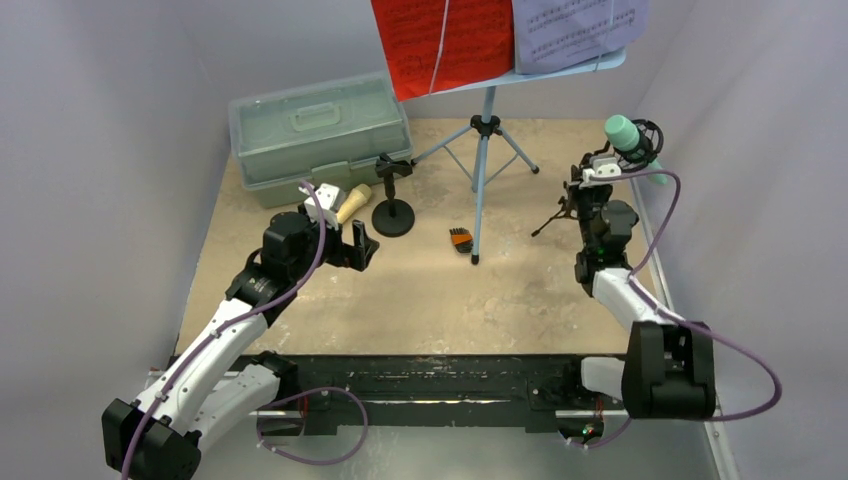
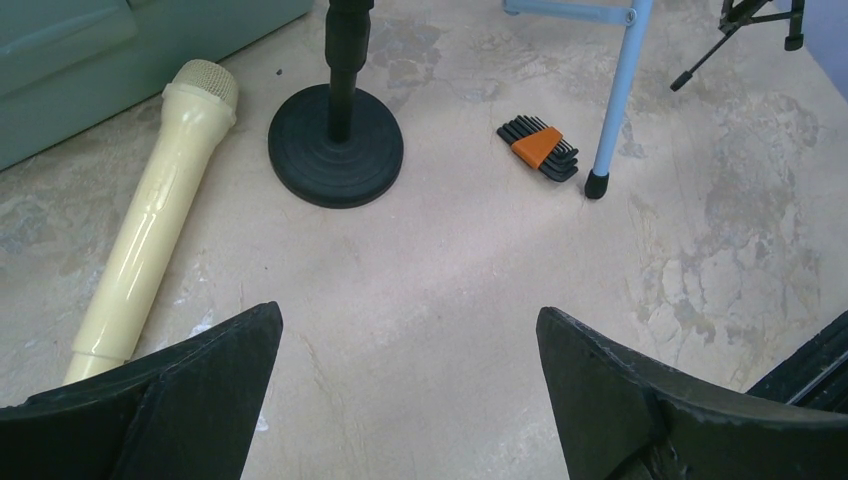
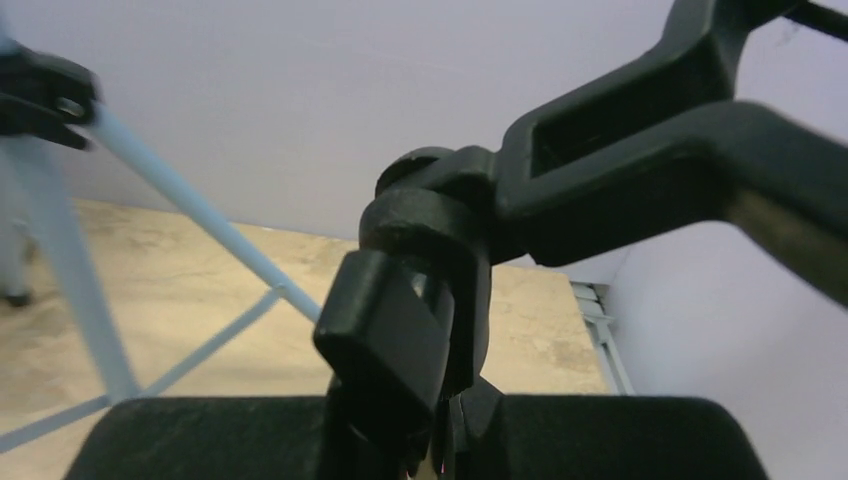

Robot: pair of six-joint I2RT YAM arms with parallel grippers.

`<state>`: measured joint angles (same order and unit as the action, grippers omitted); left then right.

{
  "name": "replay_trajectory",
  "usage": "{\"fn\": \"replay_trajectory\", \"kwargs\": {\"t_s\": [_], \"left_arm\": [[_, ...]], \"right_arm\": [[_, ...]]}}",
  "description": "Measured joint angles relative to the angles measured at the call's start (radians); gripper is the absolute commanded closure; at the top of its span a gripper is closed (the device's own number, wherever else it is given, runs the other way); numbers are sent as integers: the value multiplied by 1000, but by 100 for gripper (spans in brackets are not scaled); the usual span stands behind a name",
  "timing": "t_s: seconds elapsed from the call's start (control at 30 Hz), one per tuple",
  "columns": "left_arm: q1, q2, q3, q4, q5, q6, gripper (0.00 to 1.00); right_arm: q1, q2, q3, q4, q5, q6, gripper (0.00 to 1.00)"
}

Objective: Pack up the instrument practice props
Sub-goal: Pick up the microphone stand at the center of the board.

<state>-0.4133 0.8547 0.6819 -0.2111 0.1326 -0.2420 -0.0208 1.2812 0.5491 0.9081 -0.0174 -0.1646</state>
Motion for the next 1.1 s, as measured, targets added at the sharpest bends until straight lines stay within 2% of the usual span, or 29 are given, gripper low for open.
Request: {"fn": "replay_trajectory", "kwargs": {"t_s": [0.23,0.47,0.87,1.1], "left_arm": [[1,0,0,0,2,0,1],[1,0,0,0,3,0,1],[1,0,0,0,2,0,1],[3,3,0,0,2,0,1]], "right_arm": [[0,-251,40,-307,-184,60,100],[0,-339,157,-702,-415,43,100],[5,-510,277,-1281,-724,-159,100],[35,-535,311,-1453,-885,-265,100]]}}
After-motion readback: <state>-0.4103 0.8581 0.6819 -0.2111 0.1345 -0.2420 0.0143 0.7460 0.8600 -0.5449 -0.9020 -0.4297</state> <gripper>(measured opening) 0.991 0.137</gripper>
